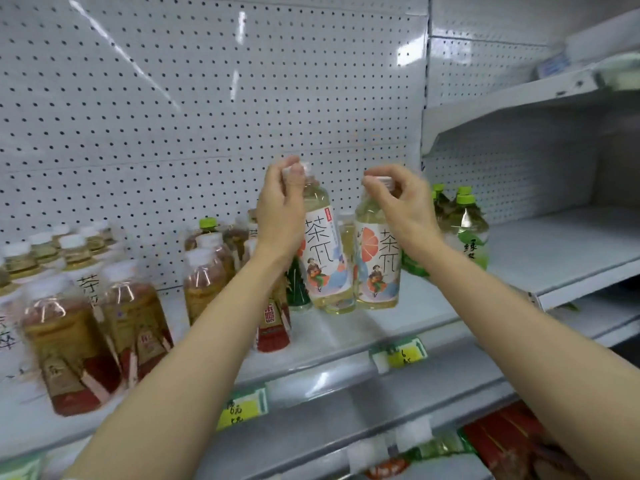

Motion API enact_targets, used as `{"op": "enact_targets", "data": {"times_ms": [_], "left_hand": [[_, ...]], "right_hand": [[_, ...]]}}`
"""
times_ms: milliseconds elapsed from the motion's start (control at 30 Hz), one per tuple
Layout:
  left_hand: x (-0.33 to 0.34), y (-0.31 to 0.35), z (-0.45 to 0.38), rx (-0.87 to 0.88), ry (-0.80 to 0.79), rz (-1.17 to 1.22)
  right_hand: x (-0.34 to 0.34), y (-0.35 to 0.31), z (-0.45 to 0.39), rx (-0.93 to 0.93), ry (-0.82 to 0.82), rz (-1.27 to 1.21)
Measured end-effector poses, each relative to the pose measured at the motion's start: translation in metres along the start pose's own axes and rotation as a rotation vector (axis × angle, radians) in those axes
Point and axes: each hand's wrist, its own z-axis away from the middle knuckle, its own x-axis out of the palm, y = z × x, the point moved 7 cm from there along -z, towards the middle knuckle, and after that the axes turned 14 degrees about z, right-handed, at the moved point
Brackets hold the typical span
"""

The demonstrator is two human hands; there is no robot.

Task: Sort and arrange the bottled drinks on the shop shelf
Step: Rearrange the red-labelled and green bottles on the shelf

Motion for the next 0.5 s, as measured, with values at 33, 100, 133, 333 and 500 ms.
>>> {"op": "enact_targets", "data": {"times_ms": [33, 100, 133, 333, 500], "left_hand": [[0.009, -0.014, 0.005, -0.012, -0.005, -0.044], [0.026, -0.037, 0.016, -0.014, -0.021, -0.150], [0.033, -0.046, 0.021, -0.010, -0.025, -0.198], [0.046, -0.101, 0.043, -0.035, 0.031, -0.331], [0.049, -0.110, 0.056, -0.010, 0.077, -0.346]], "right_hand": [[-0.002, 0.013, 0.002, 0.013, -0.007, 0.003], [-0.001, 0.037, 0.006, 0.013, -0.034, 0.032], [0.000, 0.047, 0.009, -0.009, -0.046, 0.060], [0.023, 0.084, 0.014, -0.143, -0.081, 0.063], [0.047, 0.102, 0.014, -0.195, -0.152, 0.024]]}}
